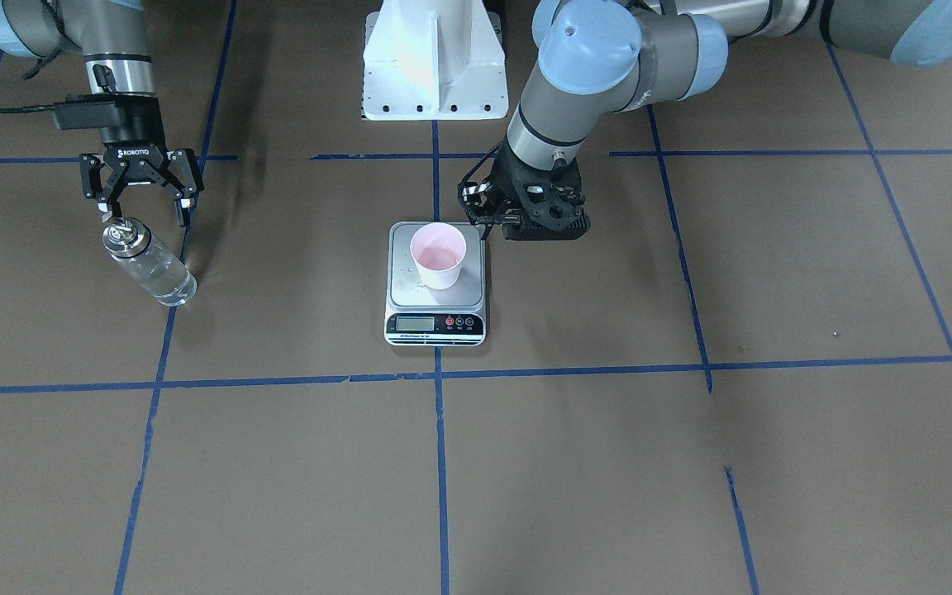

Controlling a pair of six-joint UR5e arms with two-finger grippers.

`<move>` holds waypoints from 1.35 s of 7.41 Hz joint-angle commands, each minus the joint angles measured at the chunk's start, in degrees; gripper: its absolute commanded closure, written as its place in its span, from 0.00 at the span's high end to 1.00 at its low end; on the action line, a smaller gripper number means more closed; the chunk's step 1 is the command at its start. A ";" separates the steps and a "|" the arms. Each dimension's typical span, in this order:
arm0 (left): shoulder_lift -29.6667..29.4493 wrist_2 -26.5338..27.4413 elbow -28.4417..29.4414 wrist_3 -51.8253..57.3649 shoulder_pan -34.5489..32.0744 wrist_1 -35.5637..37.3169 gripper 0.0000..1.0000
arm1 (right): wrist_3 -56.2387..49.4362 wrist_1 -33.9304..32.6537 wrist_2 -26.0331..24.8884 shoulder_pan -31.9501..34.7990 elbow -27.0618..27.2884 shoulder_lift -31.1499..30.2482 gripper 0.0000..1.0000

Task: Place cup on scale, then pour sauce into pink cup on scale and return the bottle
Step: 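Close the right gripper around the glass sauce bottle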

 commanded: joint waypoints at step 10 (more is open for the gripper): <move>0.09 0.18 -0.09 0.00 -0.33 0.26 0.39 | -0.03 0.33 -6.64 -0.01 -7.40 3.59 0.99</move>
